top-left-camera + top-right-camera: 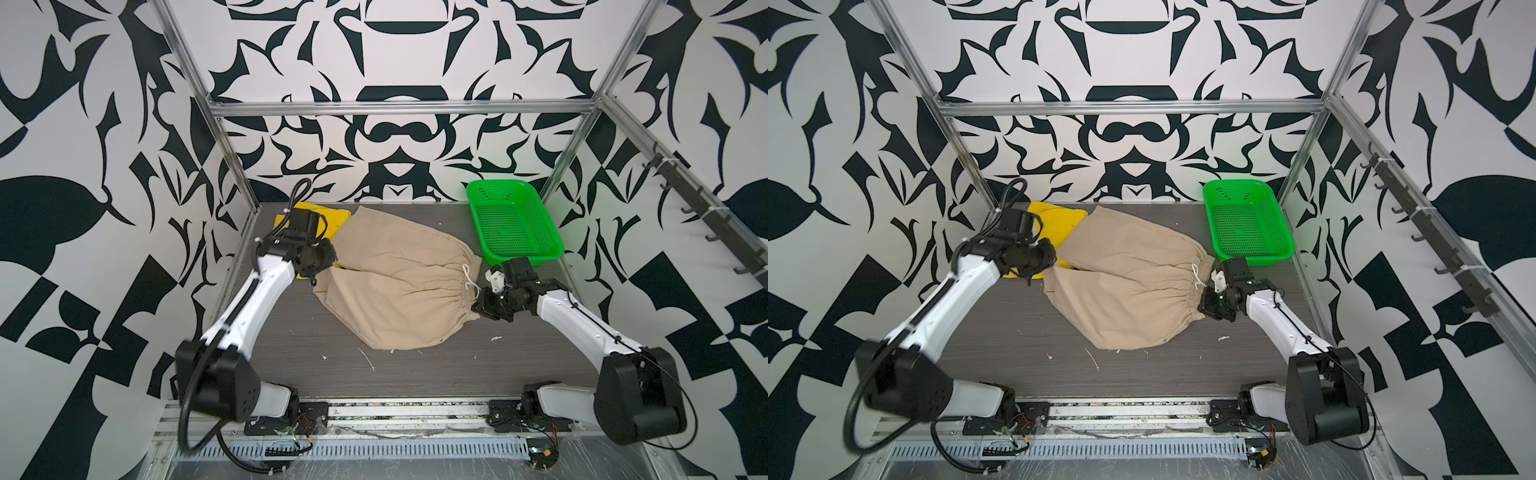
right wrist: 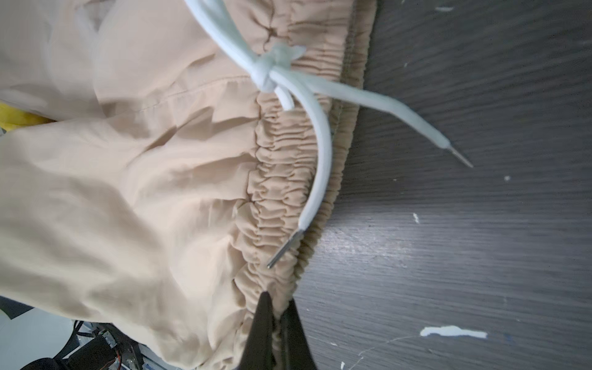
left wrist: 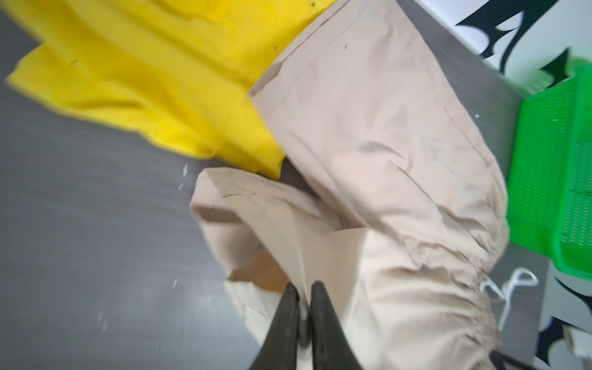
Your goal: Fold and stack the shorts
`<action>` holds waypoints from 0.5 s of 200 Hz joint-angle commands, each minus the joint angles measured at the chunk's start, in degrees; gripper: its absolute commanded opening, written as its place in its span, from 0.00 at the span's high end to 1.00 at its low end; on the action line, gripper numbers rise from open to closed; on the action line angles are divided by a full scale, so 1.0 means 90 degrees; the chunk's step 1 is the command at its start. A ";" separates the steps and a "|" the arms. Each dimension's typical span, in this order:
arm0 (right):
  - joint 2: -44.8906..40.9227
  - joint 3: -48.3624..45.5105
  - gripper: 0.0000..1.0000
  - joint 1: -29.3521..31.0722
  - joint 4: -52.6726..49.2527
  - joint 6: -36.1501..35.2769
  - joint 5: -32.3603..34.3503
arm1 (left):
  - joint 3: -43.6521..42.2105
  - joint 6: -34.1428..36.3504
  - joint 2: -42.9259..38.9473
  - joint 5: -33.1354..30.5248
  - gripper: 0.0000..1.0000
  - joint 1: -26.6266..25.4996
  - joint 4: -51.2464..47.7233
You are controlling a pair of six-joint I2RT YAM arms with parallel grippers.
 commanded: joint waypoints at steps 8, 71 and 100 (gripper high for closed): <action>0.0032 -0.0008 1.00 0.0016 -0.0005 0.0173 0.0292 | 0.1085 0.0823 0.1735 0.0307 0.69 -0.0066 -0.0453; 0.0147 -0.0009 1.00 0.0060 0.0146 0.0220 0.0451 | 0.1211 0.0826 0.1755 0.0198 0.27 -0.0148 -0.0423; 0.0208 0.0064 1.00 0.0091 0.0184 0.0178 0.0446 | -0.0634 0.0152 0.0037 0.0666 0.27 0.0114 0.0187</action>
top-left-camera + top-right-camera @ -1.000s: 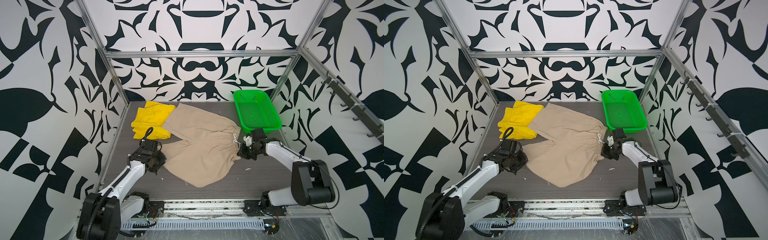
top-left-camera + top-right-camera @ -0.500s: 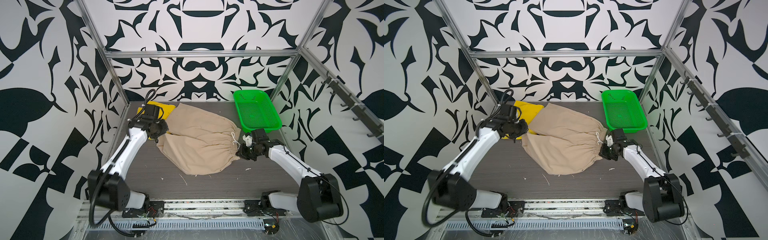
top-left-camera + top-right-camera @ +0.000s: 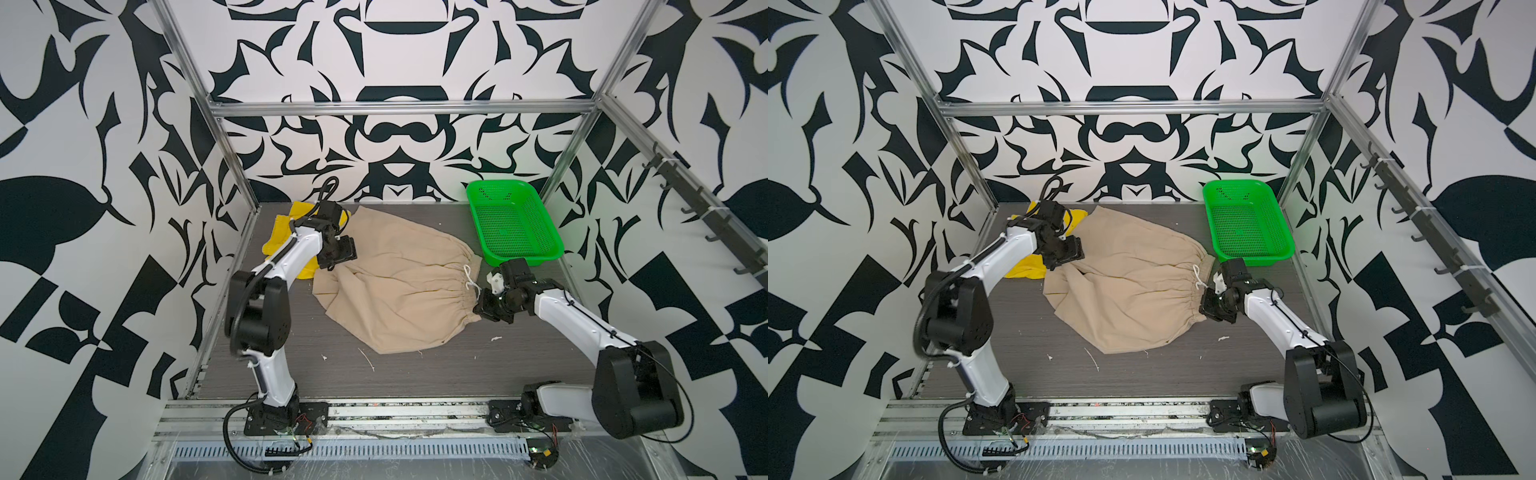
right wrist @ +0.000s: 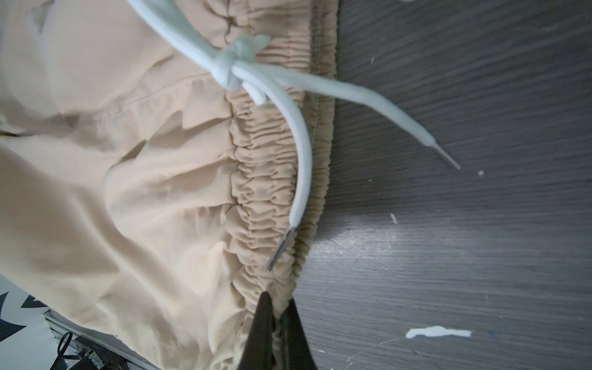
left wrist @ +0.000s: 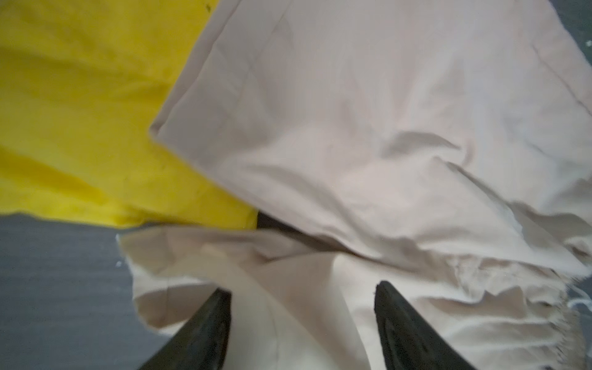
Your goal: Fold and stack the shorts
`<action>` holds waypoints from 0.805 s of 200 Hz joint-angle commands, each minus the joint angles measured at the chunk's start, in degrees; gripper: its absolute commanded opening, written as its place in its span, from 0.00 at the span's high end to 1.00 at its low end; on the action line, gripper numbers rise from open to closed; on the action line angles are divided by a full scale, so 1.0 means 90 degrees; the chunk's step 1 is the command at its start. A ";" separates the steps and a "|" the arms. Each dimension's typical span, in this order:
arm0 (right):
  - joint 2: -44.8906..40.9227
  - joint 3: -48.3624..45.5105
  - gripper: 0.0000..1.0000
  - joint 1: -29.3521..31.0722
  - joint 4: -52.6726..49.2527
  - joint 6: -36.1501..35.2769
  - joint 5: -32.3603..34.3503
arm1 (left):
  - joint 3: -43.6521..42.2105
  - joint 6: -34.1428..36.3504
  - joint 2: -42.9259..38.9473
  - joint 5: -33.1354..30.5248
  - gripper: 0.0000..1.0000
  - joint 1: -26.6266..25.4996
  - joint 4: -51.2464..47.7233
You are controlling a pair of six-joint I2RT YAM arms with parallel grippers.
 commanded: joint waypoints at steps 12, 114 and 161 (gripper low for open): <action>0.0011 0.0154 1.00 0.0075 0.0109 -0.0006 0.0123 | -0.1912 -0.0934 -0.2081 0.0561 0.27 0.0397 0.0373; 0.0079 0.0142 1.00 0.0239 0.0244 -0.0004 0.0075 | -0.5701 -0.3373 -0.4028 0.1739 0.42 0.1237 0.2373; 0.0060 0.0105 1.00 0.0253 0.0294 0.0003 0.0055 | -0.5817 -0.3239 -0.3444 0.1174 0.54 0.1250 0.2995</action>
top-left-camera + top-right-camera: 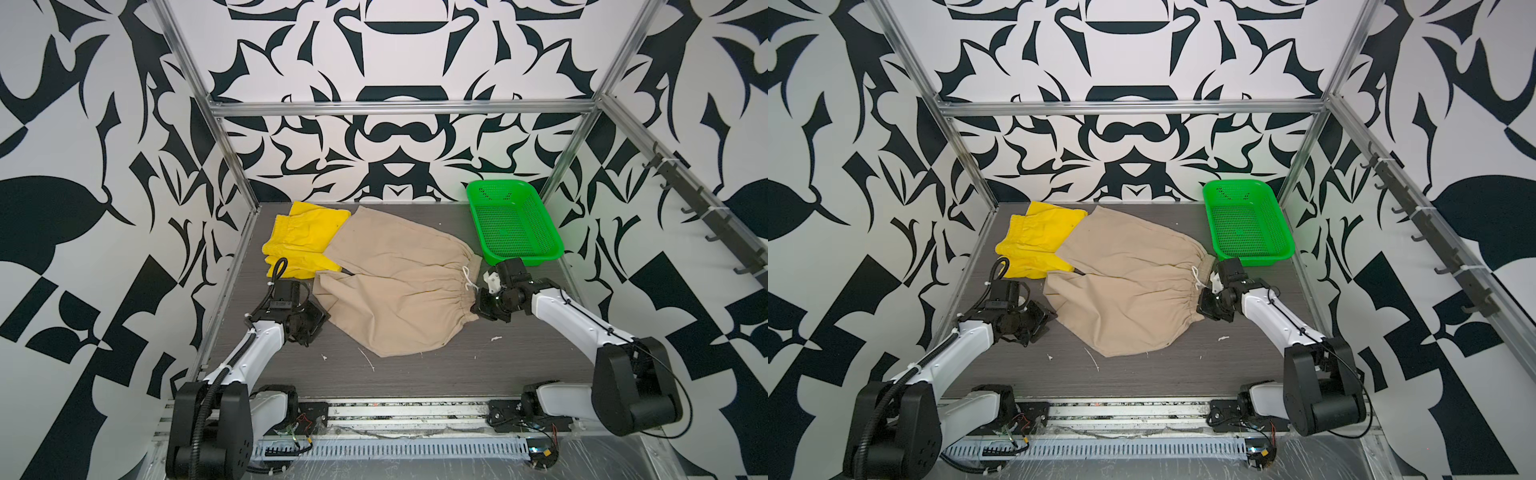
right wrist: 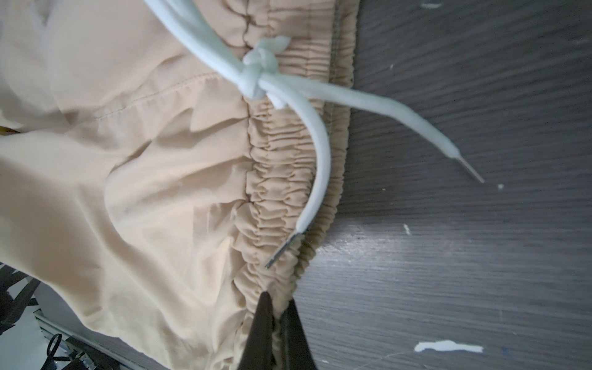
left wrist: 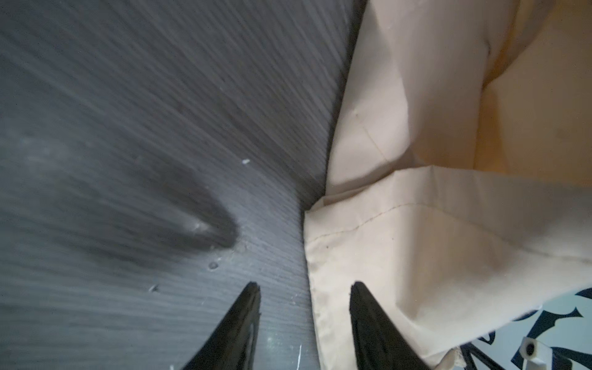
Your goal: Fold and stack the shorts
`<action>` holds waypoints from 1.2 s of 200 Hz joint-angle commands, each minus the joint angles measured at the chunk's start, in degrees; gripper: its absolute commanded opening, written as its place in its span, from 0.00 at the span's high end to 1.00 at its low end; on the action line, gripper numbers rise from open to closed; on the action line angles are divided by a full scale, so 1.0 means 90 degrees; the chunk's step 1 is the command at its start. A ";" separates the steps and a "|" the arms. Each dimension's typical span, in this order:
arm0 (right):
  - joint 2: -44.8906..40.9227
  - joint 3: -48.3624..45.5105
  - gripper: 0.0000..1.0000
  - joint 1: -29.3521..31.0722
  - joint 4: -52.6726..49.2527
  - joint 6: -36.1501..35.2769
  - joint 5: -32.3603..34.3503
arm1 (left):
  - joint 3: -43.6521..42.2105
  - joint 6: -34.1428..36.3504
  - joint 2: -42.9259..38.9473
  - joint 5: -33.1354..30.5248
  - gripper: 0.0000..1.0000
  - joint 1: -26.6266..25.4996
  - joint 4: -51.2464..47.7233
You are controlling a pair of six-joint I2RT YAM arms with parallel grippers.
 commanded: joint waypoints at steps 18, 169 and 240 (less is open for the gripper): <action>-0.0036 0.0106 1.00 0.0049 0.0107 0.0007 -0.0023 | 0.0026 -0.0036 0.0590 -0.0164 0.58 0.0023 0.0844; -0.0409 0.0161 1.00 0.0058 -0.0087 0.0048 0.0038 | 0.0223 0.0225 0.0579 0.0127 0.95 0.0016 0.0512; -0.1004 0.0634 1.00 0.0113 -0.0654 0.0118 -0.0039 | 0.1210 0.0747 -0.2299 -0.1232 1.00 0.0032 -0.2712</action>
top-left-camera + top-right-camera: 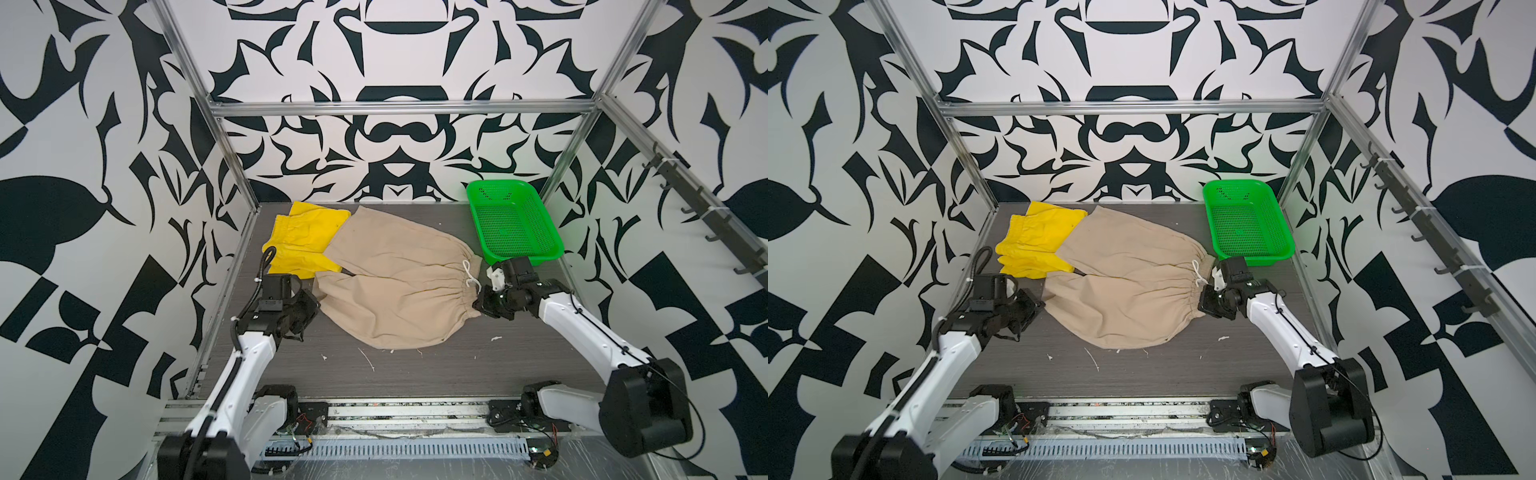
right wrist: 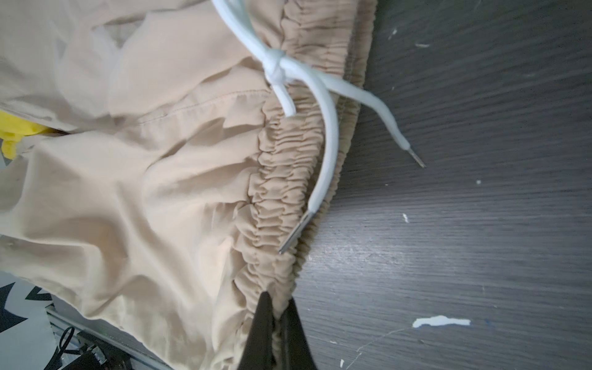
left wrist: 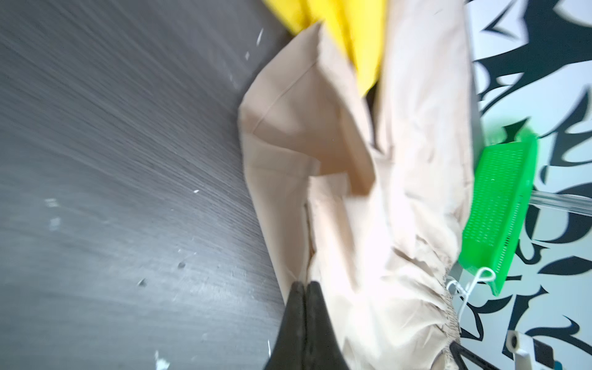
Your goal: Fold and stack the shorts
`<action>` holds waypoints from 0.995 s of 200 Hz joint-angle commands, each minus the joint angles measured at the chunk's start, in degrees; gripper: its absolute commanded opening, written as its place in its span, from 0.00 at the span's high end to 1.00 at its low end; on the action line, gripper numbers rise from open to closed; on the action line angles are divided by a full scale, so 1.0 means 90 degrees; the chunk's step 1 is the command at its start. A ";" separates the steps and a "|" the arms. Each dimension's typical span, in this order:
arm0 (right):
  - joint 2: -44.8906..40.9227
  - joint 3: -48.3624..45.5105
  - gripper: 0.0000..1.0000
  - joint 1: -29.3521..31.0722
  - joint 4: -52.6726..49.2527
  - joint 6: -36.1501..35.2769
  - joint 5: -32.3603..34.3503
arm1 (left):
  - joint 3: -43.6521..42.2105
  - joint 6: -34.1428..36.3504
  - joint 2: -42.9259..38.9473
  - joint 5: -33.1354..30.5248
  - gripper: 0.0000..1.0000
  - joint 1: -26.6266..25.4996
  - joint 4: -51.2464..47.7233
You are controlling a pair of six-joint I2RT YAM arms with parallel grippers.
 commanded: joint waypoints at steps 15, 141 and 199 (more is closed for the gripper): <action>-0.0452 0.0551 1.00 0.0084 -0.0310 0.0136 -0.0222 | 0.0853 0.0419 -0.0864 -0.1046 1.00 0.0030 -0.2255; -0.1715 0.0731 1.00 0.0366 -0.2691 0.0346 -0.0820 | 0.3798 0.1436 -0.1699 -0.2714 1.00 0.0030 -0.5098; -0.1494 0.0968 1.00 0.0357 -0.3291 0.0608 -0.1468 | 0.4176 0.2459 -0.0694 -0.2956 1.00 0.0031 -0.4247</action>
